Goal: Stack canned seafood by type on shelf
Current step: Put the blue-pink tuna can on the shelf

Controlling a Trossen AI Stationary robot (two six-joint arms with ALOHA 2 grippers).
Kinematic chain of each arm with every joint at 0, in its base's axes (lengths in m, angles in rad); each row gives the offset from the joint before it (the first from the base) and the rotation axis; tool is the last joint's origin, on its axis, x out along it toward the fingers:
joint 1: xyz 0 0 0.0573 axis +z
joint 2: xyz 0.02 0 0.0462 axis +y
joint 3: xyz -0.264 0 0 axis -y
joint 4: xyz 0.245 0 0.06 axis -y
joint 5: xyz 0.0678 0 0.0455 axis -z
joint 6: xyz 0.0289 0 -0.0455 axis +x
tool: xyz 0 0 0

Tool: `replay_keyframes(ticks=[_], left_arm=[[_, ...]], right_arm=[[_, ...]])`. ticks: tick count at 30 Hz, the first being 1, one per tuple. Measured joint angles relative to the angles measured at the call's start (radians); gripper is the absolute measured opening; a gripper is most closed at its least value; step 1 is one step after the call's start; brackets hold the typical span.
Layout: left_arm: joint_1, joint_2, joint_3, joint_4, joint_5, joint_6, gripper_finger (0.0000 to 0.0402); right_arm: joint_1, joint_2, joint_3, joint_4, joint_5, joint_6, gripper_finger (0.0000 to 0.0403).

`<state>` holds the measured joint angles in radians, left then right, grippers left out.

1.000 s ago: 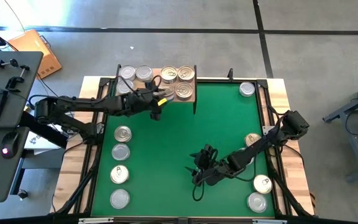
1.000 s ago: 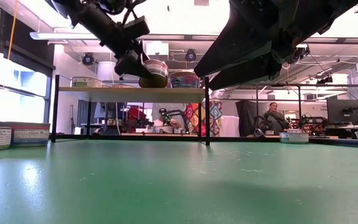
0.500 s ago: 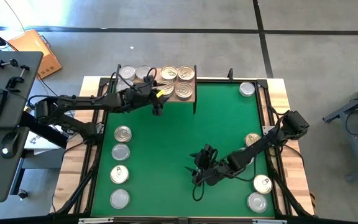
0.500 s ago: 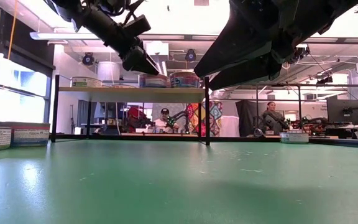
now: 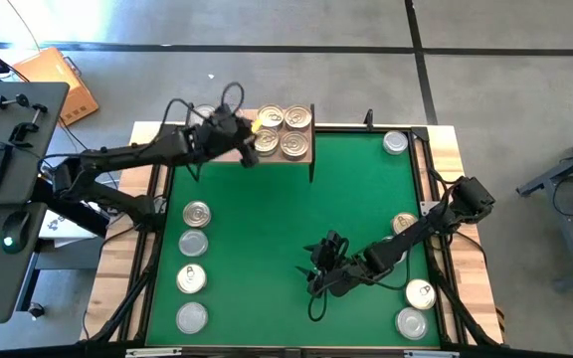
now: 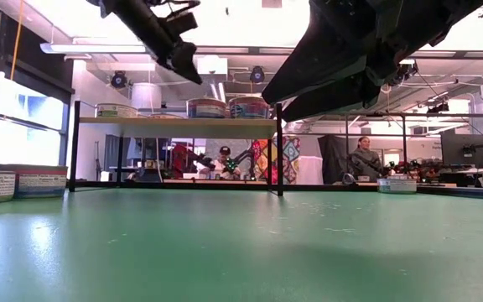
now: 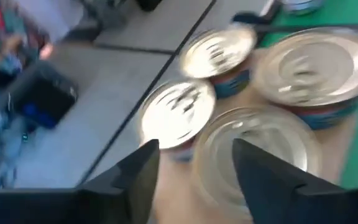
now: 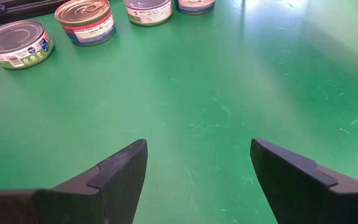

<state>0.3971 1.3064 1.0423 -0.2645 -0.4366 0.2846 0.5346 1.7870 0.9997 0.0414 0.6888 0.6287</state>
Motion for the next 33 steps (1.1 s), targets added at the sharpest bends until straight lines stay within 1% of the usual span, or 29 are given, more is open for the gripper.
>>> replay_keyframes(ticks=[5,8,11,13,17,24,29,33], left_arm=[[0.099,0.011,0.0,-0.064,0.145,-0.069,0.0124],[0.115,0.032,0.0,-0.077,0.181,-0.082,0.0097],[0.111,0.058,0.0,-0.069,0.221,-0.084,0.008],[0.102,0.078,0.0,-0.067,0.243,-0.092,0.0074],[0.08,0.1,0.004,-0.051,0.242,-0.1,0.007],[0.045,0.098,0.016,-0.02,0.247,-0.1,0.0069],[0.049,0.095,0.055,0.026,0.245,-0.1,0.0069],[0.093,0.102,0.056,0.106,0.234,-0.098,0.0068]], right_arm=[[0.0,0.0,0.0,0.0,0.0,-0.004,0.0279],[0.0,0.0,0.0,0.0,0.0,-0.004,0.0279],[0.0,0.0,0.0,0.0,0.0,-0.004,0.0279],[0.0,0.0,0.0,0.0,0.0,-0.004,0.0279],[0.0,0.0,0.0,0.0,0.0,-0.004,0.0279],[0.0,0.0,0.0,0.0,0.0,-0.004,0.0279],[0.0,0.0,0.0,-0.001,0.0,-0.005,0.0279],[0.0,0.0,0.0,-0.001,0.0,-0.006,0.0279]])
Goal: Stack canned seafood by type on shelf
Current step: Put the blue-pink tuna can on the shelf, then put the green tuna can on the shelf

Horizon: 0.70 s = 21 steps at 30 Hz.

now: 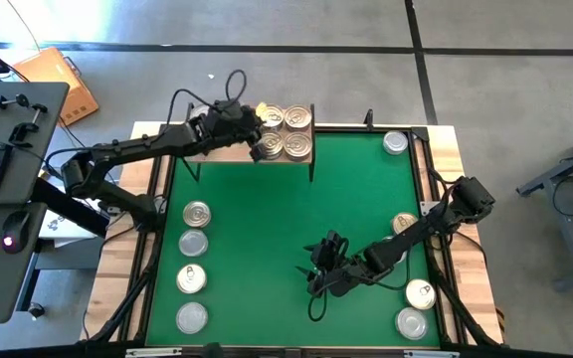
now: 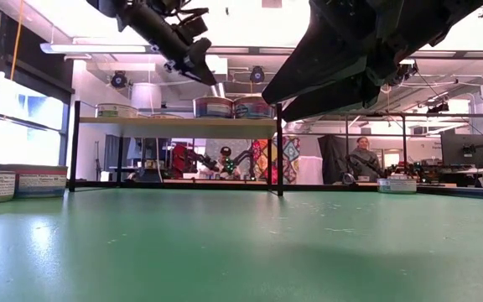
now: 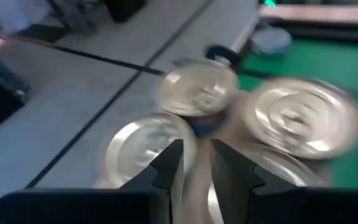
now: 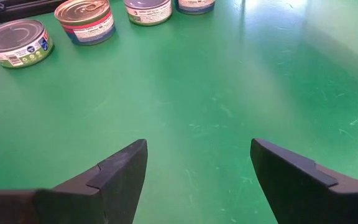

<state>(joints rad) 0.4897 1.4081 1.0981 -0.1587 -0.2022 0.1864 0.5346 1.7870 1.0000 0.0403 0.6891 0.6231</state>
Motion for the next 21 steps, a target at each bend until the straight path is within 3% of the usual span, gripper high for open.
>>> replay_keyframes(ticks=[8,14,18,21], left_arm=[[0.109,0.093,0.001,0.049,0.018,-0.022,0.0042],[0.09,0.08,0.0,0.024,0.021,0.006,0.0027],[0.029,-0.007,0.001,-0.041,0.005,0.046,0.0022],[-0.038,-0.085,-0.012,-0.088,-0.002,0.05,0.0015]], right_arm=[[-0.002,0.0,0.0,-0.002,0.0,-0.002,0.0279],[0.009,-0.024,0.0,-0.072,0.029,0.024,0.0279],[0.07,-0.124,0.001,-0.302,0.099,0.221,0.0279],[0.118,-0.2,0.001,-0.529,0.095,0.446,0.0279]])
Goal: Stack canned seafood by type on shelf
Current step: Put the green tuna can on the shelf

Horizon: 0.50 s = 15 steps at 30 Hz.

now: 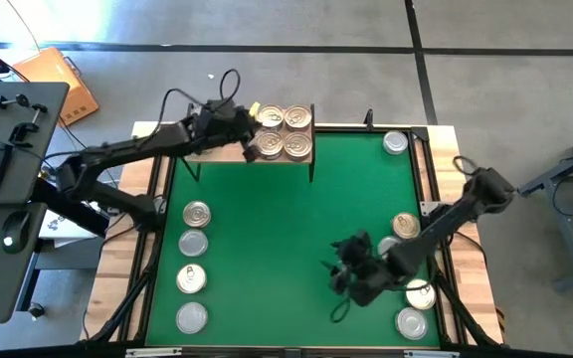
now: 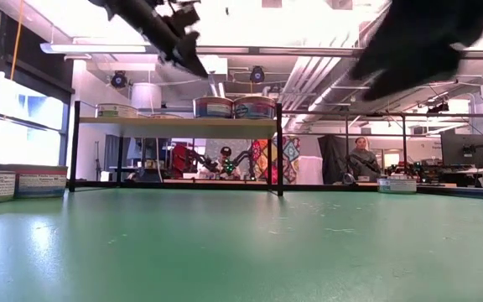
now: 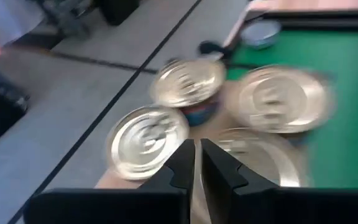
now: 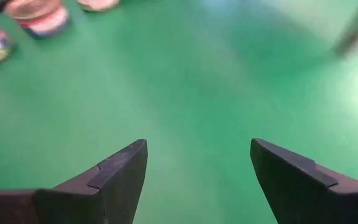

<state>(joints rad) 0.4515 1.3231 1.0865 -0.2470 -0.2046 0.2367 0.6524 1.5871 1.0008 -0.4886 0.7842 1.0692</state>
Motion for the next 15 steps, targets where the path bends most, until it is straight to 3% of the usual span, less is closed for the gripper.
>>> replay_keyframes(ticks=[3,7,10,15], left_arm=[[-0.086,-0.077,-0.047,-0.015,-0.005,-0.011,0.0009],[-0.221,-0.164,-0.136,0.008,-0.007,-0.065,0.0001],[-0.329,-0.216,-0.209,0.048,-0.008,-0.127,0.0001],[-0.515,-0.26,-0.35,0.207,-0.018,-0.21,0.0]], right_arm=[[0.035,-0.049,0.0,-0.207,-0.077,0.215,0.0274],[0.055,-0.069,0.0,-0.45,-0.297,0.414,0.0245],[0.054,-0.069,0.0,-0.572,-0.433,0.469,0.0207],[0.051,-0.069,0.0,-0.705,-0.504,0.513,0.0122]])
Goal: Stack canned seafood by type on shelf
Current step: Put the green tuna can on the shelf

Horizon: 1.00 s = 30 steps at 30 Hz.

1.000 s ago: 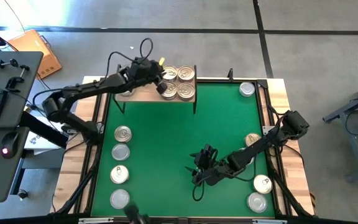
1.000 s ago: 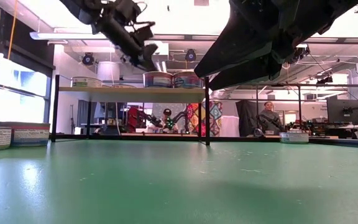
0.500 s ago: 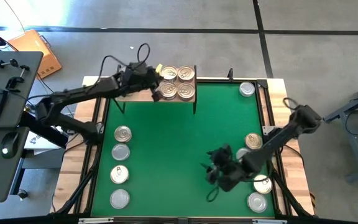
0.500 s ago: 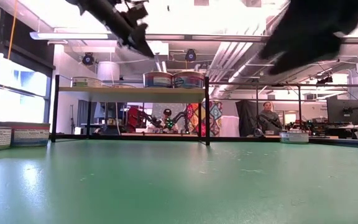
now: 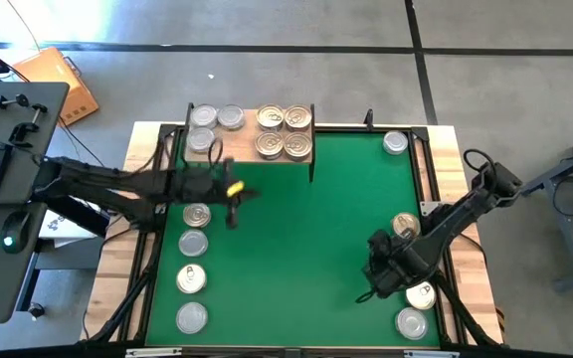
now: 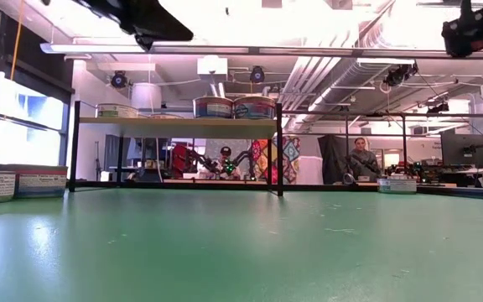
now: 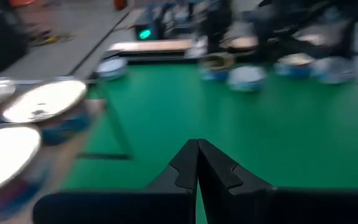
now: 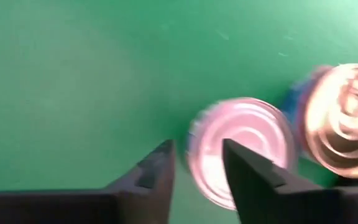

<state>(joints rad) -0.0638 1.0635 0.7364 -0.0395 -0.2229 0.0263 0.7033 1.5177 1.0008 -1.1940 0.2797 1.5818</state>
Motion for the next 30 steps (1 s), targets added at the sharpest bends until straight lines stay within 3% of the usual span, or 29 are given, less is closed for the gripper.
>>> replay_keyframes(ticks=[6,8,13,17,26,30], left_arm=[[-0.184,0.001,-0.142,0.183,-0.116,-0.114,0.0],[-0.239,0.001,-0.173,0.209,-0.182,-0.143,0.0],[-0.36,0.001,-0.201,0.2,-0.341,-0.137,0.0],[-0.433,0.001,-0.201,0.196,-0.412,-0.105,0.0],[-0.512,0.001,-0.201,0.205,-0.422,-0.093,0.0],[-0.525,0.013,-0.201,0.249,-0.422,-0.087,0.0]], right_arm=[[-0.022,0.002,-0.001,-0.077,-0.049,0.018,0.002],[-0.034,0.003,-0.001,-0.07,-0.048,0.006,0.0006],[-0.072,0.02,-0.037,-0.048,-0.089,-0.04,0.0006],[-0.089,0.023,-0.112,0.054,-0.136,-0.073,0.0003],[-0.09,0.018,-0.141,0.298,-0.056,-0.116,0.0],[-0.118,0.022,-0.143,0.496,-0.004,-0.207,0.0]])
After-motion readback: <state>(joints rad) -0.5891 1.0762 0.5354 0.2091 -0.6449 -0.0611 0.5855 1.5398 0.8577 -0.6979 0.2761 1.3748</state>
